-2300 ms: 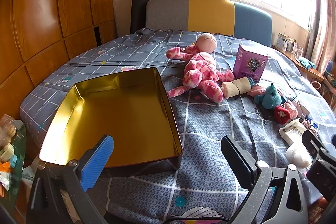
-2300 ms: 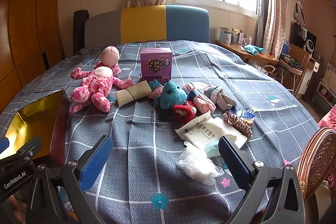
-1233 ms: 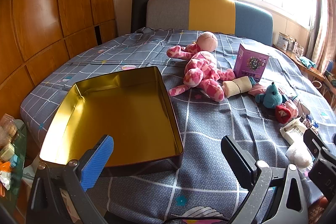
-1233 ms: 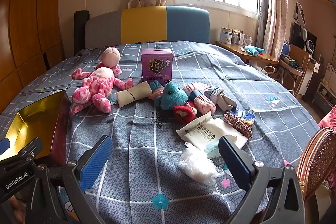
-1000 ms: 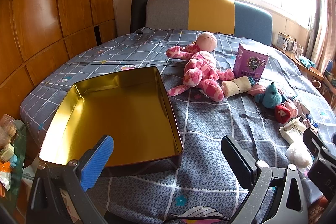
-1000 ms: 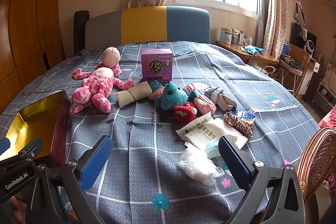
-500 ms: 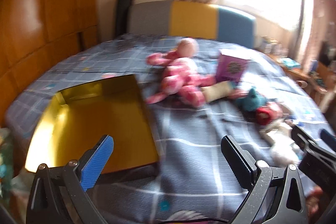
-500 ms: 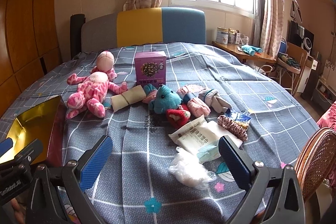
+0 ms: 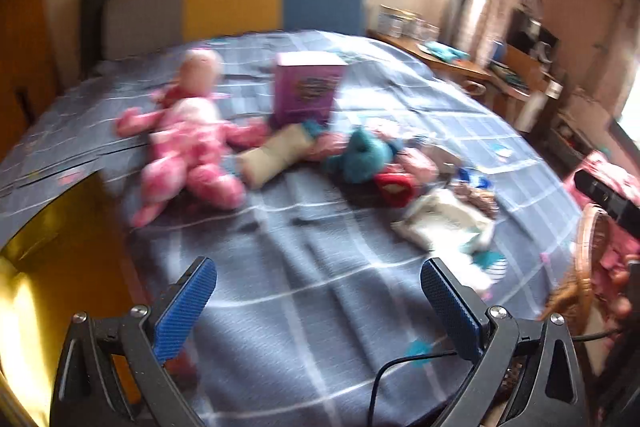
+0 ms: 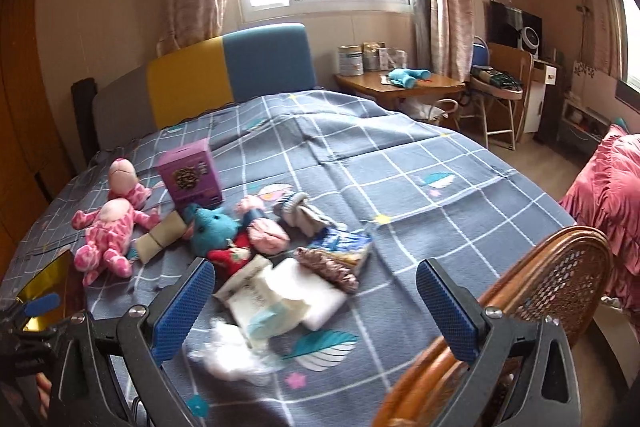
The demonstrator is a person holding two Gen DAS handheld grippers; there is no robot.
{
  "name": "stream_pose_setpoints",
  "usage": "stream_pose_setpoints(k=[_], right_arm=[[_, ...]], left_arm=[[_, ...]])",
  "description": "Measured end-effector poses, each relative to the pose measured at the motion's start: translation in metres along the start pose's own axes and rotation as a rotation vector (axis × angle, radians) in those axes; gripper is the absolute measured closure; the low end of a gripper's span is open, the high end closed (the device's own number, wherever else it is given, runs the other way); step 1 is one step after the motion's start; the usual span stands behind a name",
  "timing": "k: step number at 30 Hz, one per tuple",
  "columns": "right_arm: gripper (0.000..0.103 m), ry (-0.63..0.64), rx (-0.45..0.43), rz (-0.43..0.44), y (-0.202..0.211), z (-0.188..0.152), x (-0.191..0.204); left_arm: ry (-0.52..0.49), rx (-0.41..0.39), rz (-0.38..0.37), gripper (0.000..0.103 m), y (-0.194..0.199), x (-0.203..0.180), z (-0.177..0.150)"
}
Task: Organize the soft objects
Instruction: 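Grasp the clear plastic bag with left tool while right tool grasps white wipes pack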
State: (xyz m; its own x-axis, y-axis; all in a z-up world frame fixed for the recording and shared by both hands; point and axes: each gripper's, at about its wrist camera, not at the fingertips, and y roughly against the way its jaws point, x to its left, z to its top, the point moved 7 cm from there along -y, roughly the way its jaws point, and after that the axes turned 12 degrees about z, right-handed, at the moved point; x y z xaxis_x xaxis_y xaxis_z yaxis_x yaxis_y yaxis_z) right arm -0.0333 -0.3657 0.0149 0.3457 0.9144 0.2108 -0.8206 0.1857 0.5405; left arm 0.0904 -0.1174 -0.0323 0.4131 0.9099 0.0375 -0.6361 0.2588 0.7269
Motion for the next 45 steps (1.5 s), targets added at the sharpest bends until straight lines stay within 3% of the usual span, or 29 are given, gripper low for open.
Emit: stream_pose_setpoints(k=[4,6,8,13,14,15,18,20,23,28,36,40,41,42,45], right_arm=[[0.0,0.009,0.023,-0.025,0.003,-0.005,-0.019],[0.0,0.009,0.038,-0.035,0.002,-0.009,-0.026],[0.0,0.004,0.048,-0.045,0.002,-0.013,-0.033],[0.0,-0.005,0.059,-0.051,0.001,-0.014,-0.041],[0.0,-0.006,0.061,-0.051,0.0,-0.014,-0.042],[0.0,-0.006,0.066,-0.048,0.0,-0.013,-0.042],[0.002,0.004,0.092,-0.018,-0.007,-0.011,-0.04],[0.008,0.01,0.122,0.029,-0.016,-0.01,-0.033],[0.013,0.011,0.187,0.115,-0.034,-0.008,-0.019],[0.013,0.124,0.393,0.22,-0.08,-0.023,0.023],[0.013,0.317,0.647,0.154,-0.154,-0.057,0.053],[0.013,0.362,0.693,0.092,-0.175,-0.069,0.056],[0.017,0.371,0.706,0.077,-0.178,-0.072,0.056],[0.034,0.391,0.72,0.06,-0.18,-0.077,0.056],[0.038,0.447,0.721,0.028,-0.184,-0.084,0.057]], left_arm=[[-0.049,0.084,-0.141,0.002,-0.019,-0.038,0.01],[-0.075,0.155,-0.2,0.01,-0.031,-0.063,0.007],[-0.115,0.206,-0.227,0.018,-0.039,-0.088,0.001],[-0.237,0.278,-0.259,0.024,-0.056,-0.135,-0.019],[-0.26,0.282,-0.258,0.035,-0.061,-0.144,-0.023],[-0.286,0.293,-0.254,0.052,-0.068,-0.151,-0.028],[-0.334,0.319,-0.267,0.057,-0.08,-0.163,-0.047],[-0.323,0.273,-0.283,0.059,-0.074,-0.157,-0.049],[-0.223,0.226,-0.321,0.059,-0.059,-0.128,-0.047],[-0.098,0.176,-0.305,0.059,-0.041,-0.067,-0.047],[-0.003,0.061,-0.226,0.059,-0.01,-0.007,-0.039],[0.031,0.026,-0.202,0.059,0.001,0.011,-0.038],[0.036,0.022,-0.199,0.059,0.003,0.014,-0.039],[0.044,0.019,-0.191,0.059,0.004,0.018,-0.039],[0.074,0.005,-0.179,0.059,0.011,0.03,-0.039]])
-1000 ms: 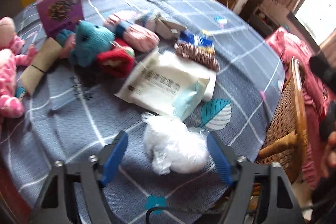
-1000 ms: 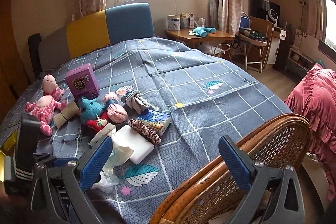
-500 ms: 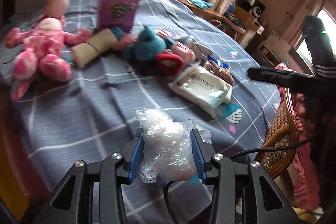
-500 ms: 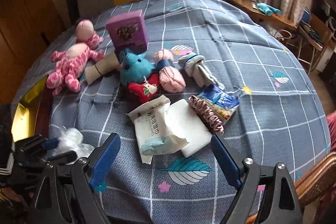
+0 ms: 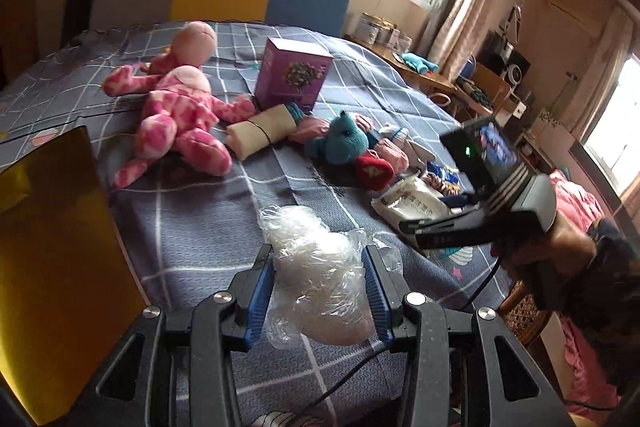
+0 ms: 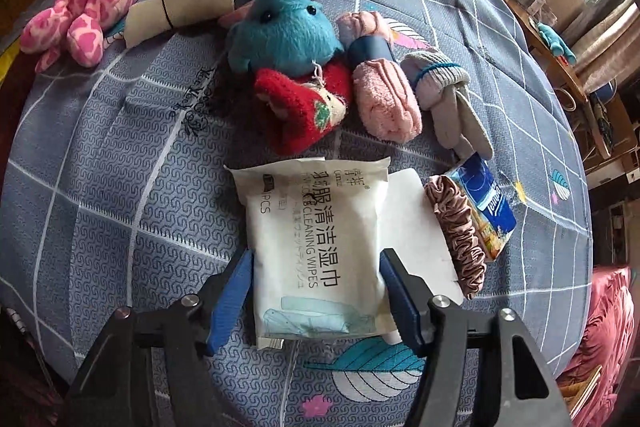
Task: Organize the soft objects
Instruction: 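Grasp the clear plastic bag with left tool while right tool grasps white wipes pack, then carry the bag into the gold tin, open left tool while right tool holds wipes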
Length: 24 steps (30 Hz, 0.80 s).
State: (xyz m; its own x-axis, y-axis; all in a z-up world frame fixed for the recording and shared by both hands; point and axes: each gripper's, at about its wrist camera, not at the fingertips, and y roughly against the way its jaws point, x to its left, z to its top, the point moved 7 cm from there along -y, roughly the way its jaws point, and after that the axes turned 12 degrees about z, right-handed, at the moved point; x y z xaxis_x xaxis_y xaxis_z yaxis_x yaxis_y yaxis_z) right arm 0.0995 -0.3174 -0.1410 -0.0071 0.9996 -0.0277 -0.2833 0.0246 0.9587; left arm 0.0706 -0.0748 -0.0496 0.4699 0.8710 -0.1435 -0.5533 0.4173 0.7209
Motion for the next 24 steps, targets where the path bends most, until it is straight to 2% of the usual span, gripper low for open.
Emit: stream_pose_setpoints(k=[4,7,12,14,18,22,24], right_arm=[[0.039,-0.01,-0.016,0.022,-0.002,0.001,-0.005],[0.038,-0.004,-0.03,0.03,-0.001,0.0,-0.007],[0.037,-0.002,-0.039,0.037,-0.002,-0.001,-0.009],[0.034,0.001,-0.037,0.038,-0.008,0.0,-0.005],[0.034,-0.002,-0.031,0.038,-0.01,-0.003,0.001],[0.034,0.002,-0.028,0.041,-0.012,-0.001,-0.001],[0.035,0.01,-0.032,0.038,-0.013,-0.001,-0.001]], left_arm=[[0.084,-0.013,0.015,0.059,0.014,0.028,0.006],[0.176,-0.037,0.065,0.059,0.03,0.068,0.013],[0.312,-0.038,0.25,0.059,0.037,0.155,0.021],[0.346,-0.017,0.303,0.059,0.03,0.182,0.024],[0.37,0.017,0.378,0.058,0.007,0.212,0.031],[0.362,0.06,0.45,0.057,-0.025,0.23,0.043],[0.353,0.049,0.48,0.055,-0.037,0.237,0.05]])
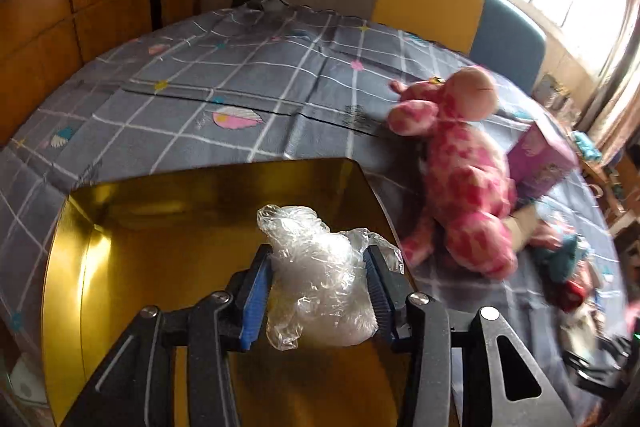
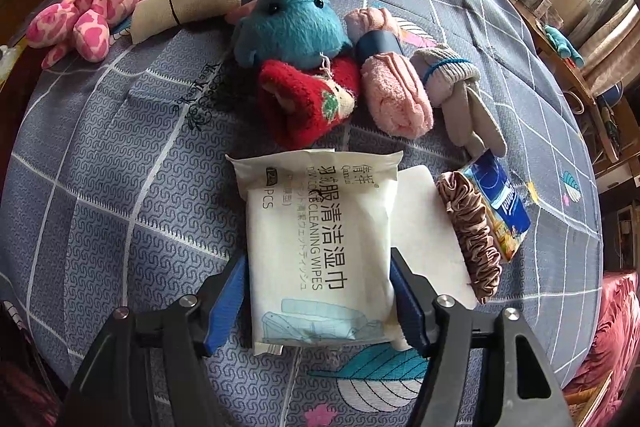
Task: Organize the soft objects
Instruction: 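Carry the bag into the gold tin, open left tool while right tool holds wipes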
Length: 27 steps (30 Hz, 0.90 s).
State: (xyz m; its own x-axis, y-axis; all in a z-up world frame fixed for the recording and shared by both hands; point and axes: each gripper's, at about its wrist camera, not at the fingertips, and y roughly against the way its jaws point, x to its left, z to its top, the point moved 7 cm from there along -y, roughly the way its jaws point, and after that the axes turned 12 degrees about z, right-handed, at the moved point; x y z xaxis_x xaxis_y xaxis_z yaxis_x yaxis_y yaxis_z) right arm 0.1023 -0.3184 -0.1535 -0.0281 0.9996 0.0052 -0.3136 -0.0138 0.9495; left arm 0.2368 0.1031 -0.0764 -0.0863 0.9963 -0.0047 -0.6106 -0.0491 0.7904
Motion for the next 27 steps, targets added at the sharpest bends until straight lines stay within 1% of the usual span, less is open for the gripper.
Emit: stream_pose_setpoints(k=[1,2,4,5,6,8,13,15,17,21,24,27], right_arm=[[0.035,0.004,-0.003,-0.002,0.0,0.0,0.0],[0.035,0.006,-0.006,-0.004,0.0,-0.001,0.0],[0.035,0.012,-0.013,-0.005,0.001,-0.002,0.002],[0.036,0.015,-0.016,-0.007,0.001,-0.003,0.003],[0.036,0.018,-0.019,-0.008,0.001,-0.004,0.003],[0.036,0.019,-0.024,-0.012,0.001,-0.005,0.005],[0.036,0.027,-0.048,-0.03,0.003,-0.009,0.01],[0.037,0.028,-0.06,-0.038,0.004,-0.011,0.012],[0.037,0.027,-0.072,-0.044,0.005,-0.013,0.013],[0.039,0.02,-0.091,-0.054,0.007,-0.017,0.015],[0.04,0.012,-0.105,-0.061,0.011,-0.024,0.021],[0.04,0.001,-0.119,-0.064,0.015,-0.03,0.023]], left_arm=[[-0.007,0.004,0.016,0.054,-0.006,-0.001,0.002],[-0.01,0.016,0.028,0.05,-0.015,-0.002,0.004],[-0.01,0.04,0.038,0.048,-0.025,-0.003,0.003],[-0.013,0.043,0.042,0.043,-0.026,-0.003,0.002],[-0.016,0.03,0.055,0.033,-0.022,-0.002,0.0],[-0.01,-0.001,0.068,0.021,-0.012,-0.001,-0.001],[0.041,-0.103,0.093,0.02,0.037,0.01,-0.008],[0.039,-0.143,0.102,0.014,0.056,0.012,-0.012],[0.043,-0.172,0.115,0.013,0.071,0.014,-0.018],[0.058,-0.195,0.123,0.01,0.098,0.019,-0.035],[0.062,-0.199,0.122,0.01,0.11,0.021,-0.048],[0.054,-0.216,0.148,0.008,0.119,0.023,-0.057]])
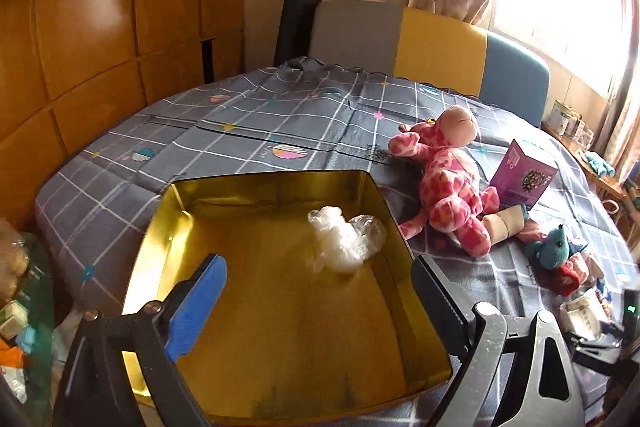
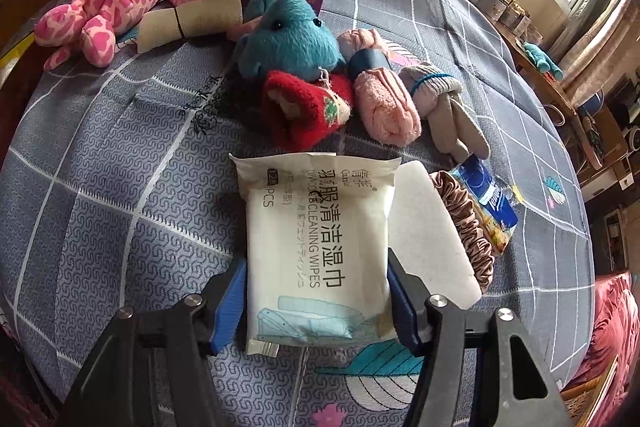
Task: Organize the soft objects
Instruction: 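Carry the bag into the gold tin, open left tool while right tool holds wipes, then carry the white wipes pack into the gold tin and open the right tool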
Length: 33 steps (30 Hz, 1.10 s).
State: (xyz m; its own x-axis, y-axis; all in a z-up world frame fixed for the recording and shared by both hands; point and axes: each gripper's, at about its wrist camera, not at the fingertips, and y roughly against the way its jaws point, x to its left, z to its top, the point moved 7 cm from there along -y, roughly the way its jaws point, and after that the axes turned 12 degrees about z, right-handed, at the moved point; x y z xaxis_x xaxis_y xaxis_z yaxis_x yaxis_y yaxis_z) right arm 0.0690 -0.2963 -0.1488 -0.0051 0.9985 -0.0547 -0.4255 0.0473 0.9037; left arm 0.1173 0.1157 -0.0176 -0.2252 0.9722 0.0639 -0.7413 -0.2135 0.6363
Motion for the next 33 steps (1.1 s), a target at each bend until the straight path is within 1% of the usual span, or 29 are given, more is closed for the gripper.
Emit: stream_pose_setpoints(k=[4,8,13,15,20,25,28,33], right_arm=[[0.044,-0.039,-0.027,0.012,0.01,-0.004,0.0],[0.044,-0.097,-0.074,0.05,0.024,-0.004,0.002],[0.044,-0.082,-0.157,0.096,0.054,0.011,0.025],[0.044,-0.059,-0.184,0.133,0.065,0.022,0.038],[0.044,0.022,-0.206,0.274,0.079,0.058,0.091],[0.044,0.11,-0.19,0.428,0.079,0.083,0.161],[0.044,0.166,-0.171,0.488,0.076,0.092,0.204],[0.044,0.251,-0.147,0.539,0.069,0.106,0.262]], left_arm=[[-0.009,-0.01,0.016,0.008,0.008,0.004,-0.006],[-0.019,-0.041,0.044,0.007,0.018,0.011,-0.005],[-0.006,-0.048,0.046,0.007,0.023,0.018,-0.002],[0.003,-0.052,0.047,0.007,0.026,0.021,0.0],[0.0,-0.066,0.063,0.007,0.03,0.025,0.002],[0.01,-0.076,0.081,0.007,0.033,0.03,0.005],[0.009,-0.078,0.094,0.007,0.032,0.033,0.006],[0.026,-0.072,0.109,0.007,0.029,0.041,0.007]])
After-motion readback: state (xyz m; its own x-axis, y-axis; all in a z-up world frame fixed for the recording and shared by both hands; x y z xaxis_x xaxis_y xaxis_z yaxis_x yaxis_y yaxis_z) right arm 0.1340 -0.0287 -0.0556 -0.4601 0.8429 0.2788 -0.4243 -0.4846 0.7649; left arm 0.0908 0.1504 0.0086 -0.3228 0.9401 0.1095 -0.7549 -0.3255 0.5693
